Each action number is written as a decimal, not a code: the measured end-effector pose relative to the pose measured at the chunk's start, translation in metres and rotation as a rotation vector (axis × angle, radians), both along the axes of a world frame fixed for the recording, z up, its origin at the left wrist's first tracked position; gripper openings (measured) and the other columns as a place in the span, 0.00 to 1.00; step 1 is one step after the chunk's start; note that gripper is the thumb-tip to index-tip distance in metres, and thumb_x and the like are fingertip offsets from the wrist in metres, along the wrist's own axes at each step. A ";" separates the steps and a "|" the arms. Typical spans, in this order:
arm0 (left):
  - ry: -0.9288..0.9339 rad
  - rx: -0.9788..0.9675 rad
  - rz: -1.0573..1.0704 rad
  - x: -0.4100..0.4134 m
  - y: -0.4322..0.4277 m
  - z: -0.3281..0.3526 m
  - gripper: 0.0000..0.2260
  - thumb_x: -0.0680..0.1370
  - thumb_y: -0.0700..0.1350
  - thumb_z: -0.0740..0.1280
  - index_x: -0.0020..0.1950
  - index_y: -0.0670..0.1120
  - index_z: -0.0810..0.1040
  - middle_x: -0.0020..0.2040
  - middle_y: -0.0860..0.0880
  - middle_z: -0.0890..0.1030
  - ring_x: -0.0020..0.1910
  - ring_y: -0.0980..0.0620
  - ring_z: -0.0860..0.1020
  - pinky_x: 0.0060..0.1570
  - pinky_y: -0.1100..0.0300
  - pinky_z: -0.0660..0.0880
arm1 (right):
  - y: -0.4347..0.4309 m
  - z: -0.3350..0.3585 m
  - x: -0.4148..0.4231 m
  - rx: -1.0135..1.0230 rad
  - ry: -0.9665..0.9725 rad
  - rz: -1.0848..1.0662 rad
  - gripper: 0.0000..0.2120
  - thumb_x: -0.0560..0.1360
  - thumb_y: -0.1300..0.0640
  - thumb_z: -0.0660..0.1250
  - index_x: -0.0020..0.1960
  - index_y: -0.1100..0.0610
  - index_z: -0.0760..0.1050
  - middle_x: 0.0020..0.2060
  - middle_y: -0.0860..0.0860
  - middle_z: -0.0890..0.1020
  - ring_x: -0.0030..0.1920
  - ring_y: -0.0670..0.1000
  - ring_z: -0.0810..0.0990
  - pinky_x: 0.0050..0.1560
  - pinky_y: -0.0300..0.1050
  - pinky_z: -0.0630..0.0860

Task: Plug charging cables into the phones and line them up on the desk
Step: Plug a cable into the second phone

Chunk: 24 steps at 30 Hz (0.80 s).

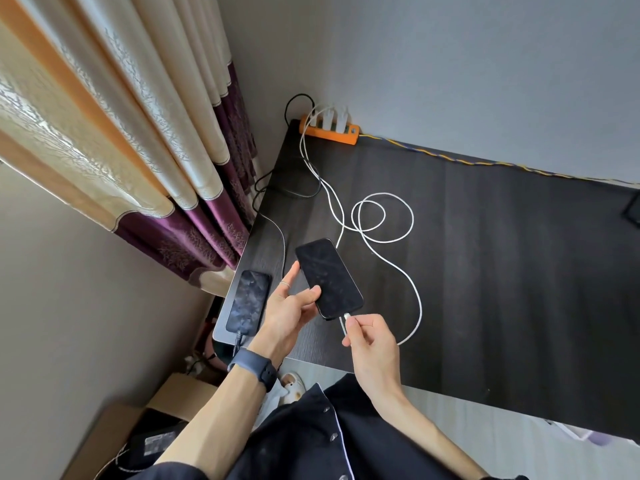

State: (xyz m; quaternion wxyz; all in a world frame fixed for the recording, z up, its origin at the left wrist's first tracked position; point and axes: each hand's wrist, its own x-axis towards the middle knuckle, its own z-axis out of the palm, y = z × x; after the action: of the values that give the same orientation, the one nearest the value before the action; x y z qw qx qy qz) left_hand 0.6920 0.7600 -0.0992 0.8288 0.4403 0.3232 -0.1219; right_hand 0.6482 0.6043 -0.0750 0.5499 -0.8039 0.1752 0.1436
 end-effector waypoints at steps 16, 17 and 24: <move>-0.008 0.119 -0.010 0.009 0.002 0.001 0.32 0.77 0.30 0.66 0.76 0.53 0.66 0.39 0.48 0.85 0.36 0.54 0.83 0.41 0.61 0.81 | 0.008 -0.011 0.018 -0.046 0.044 0.037 0.06 0.79 0.53 0.67 0.44 0.52 0.77 0.32 0.46 0.85 0.33 0.40 0.78 0.41 0.42 0.73; 0.000 0.143 -0.027 0.009 0.005 -0.001 0.32 0.77 0.30 0.67 0.76 0.52 0.66 0.38 0.48 0.85 0.37 0.54 0.82 0.41 0.61 0.81 | 0.008 -0.013 0.019 -0.056 0.054 0.079 0.07 0.79 0.52 0.67 0.44 0.52 0.77 0.32 0.45 0.85 0.33 0.40 0.77 0.41 0.42 0.72; 0.162 0.340 -0.193 0.005 0.033 -0.035 0.29 0.76 0.28 0.65 0.72 0.54 0.71 0.31 0.52 0.81 0.30 0.58 0.78 0.33 0.65 0.79 | -0.008 -0.050 0.029 -0.548 0.299 0.981 0.27 0.71 0.28 0.58 0.58 0.46 0.78 0.57 0.45 0.83 0.60 0.50 0.79 0.62 0.51 0.73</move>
State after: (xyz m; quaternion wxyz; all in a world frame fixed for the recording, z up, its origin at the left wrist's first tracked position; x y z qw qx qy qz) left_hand 0.6971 0.7930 -0.1347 0.6984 0.5913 0.3611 -0.1795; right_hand 0.6772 0.5960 -0.1254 0.1602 -0.8750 -0.1115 0.4431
